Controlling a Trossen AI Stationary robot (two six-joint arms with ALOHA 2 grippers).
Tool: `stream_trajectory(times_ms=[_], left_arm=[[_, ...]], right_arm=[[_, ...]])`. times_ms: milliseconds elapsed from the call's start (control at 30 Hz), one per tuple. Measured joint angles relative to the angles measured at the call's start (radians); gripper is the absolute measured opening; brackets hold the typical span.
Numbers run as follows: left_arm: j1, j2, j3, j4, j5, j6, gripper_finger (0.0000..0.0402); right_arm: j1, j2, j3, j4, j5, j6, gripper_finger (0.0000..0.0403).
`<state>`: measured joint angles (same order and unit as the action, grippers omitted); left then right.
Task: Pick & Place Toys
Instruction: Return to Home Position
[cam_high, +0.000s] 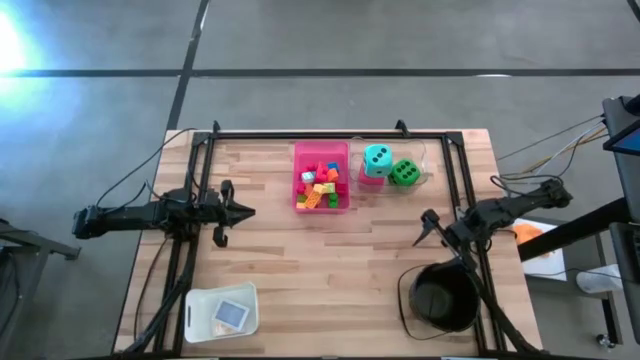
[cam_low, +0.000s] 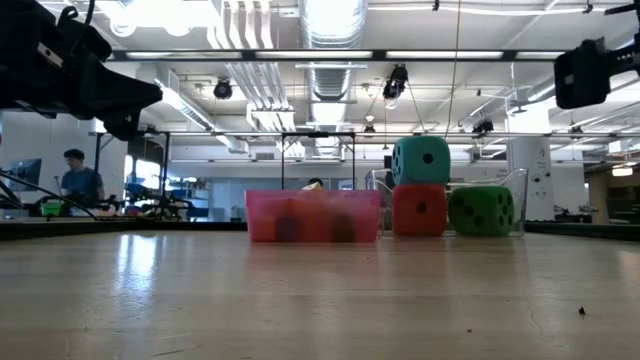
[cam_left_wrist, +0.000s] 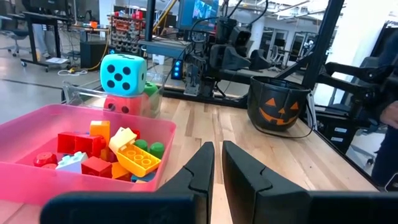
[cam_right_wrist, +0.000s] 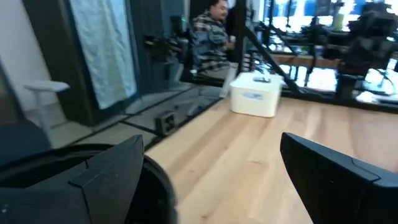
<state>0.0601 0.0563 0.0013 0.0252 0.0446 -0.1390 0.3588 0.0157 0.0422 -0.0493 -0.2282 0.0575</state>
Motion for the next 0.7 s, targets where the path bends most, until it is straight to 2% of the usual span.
stream_trajectory(times_ms=[100, 700], left_arm=[[0.0, 0.0, 0.0, 0.0, 0.0, 0.0, 0.0037], [0.0, 0.0, 0.0, 0.0, 0.0, -0.002, 0.0037]], right_arm=[[0.0, 0.017, 0.0, -0.004, 0.026, -0.014, 0.037], [0.001, 0.039, 0.0, -0.004, 0.027, 0.018, 0.037]])
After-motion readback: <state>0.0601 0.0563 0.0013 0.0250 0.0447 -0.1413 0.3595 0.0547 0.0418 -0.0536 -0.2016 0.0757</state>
